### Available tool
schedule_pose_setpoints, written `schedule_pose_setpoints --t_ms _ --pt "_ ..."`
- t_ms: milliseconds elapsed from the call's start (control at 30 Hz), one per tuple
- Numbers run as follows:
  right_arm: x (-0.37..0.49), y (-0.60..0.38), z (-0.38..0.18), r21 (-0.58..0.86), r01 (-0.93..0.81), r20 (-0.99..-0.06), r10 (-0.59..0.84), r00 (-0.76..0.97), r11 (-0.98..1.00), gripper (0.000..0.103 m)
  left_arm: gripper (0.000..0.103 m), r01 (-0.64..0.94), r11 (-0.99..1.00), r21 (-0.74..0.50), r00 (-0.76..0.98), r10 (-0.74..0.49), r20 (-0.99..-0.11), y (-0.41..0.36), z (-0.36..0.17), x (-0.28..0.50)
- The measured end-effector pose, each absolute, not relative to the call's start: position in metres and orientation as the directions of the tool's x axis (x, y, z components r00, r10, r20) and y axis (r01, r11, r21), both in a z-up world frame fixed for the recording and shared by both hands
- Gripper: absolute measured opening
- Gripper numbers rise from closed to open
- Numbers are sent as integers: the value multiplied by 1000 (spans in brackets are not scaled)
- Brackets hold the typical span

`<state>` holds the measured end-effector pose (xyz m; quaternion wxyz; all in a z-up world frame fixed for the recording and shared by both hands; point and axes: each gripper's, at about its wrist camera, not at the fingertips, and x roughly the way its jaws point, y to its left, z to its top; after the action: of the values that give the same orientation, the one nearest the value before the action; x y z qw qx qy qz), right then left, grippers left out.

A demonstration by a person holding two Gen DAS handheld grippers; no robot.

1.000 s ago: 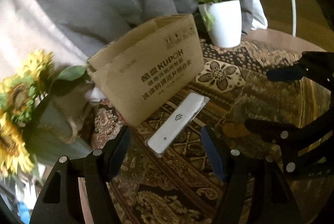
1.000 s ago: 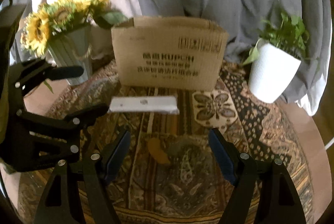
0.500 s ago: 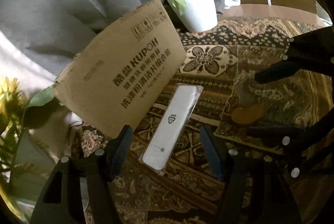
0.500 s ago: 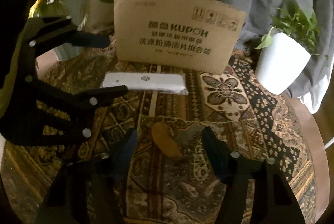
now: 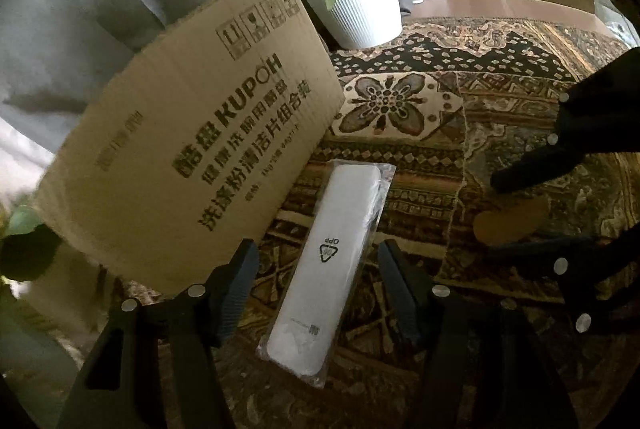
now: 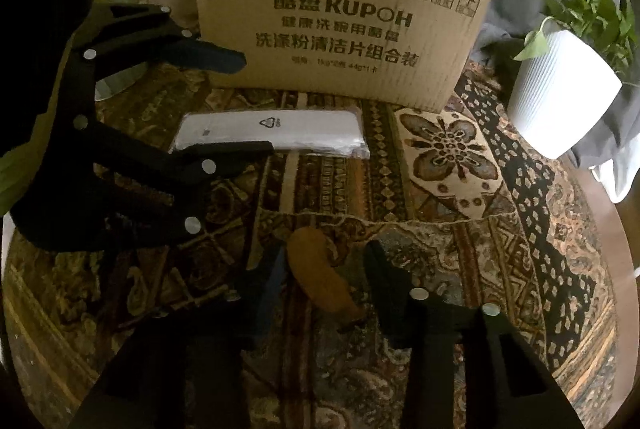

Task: Organize rigid objects
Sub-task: 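Grasp the white packaged bar with the left tool while the right tool grasps the brown wooden piece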

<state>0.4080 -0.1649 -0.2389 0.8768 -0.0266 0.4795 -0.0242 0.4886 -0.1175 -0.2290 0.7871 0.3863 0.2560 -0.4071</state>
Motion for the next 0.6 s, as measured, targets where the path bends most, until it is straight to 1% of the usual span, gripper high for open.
schedule_pose_setpoints --t_ms 133,233,300,367,433,600 --pt "412 -165 -240 -65 18 -846 -64 530 998 38 60 866 347 361 490 -443 -750 -121 -237 497" --pt "414 -165 -240 -54 15 -851 -54 522 998 35 60 881 333 335 461 -455 -762 -121 -239 502" --pt "417 -163 -240 -59 8 -853 -55 519 998 33 60 890 326 318 443 -459 -770 -120 -238 505" --pt "421 -162 -240 -60 1 -860 -52 507 998 29 60 904 318 287 413 -466 -783 -119 -237 511" --pt "425 -163 -239 -32 11 -873 -33 487 999 24 60 915 311 257 383 -470 -795 -118 -236 516" --pt "432 -167 -238 14 58 -888 -15 459 998 24 60 942 298 152 287 -486 -826 -115 -237 528"
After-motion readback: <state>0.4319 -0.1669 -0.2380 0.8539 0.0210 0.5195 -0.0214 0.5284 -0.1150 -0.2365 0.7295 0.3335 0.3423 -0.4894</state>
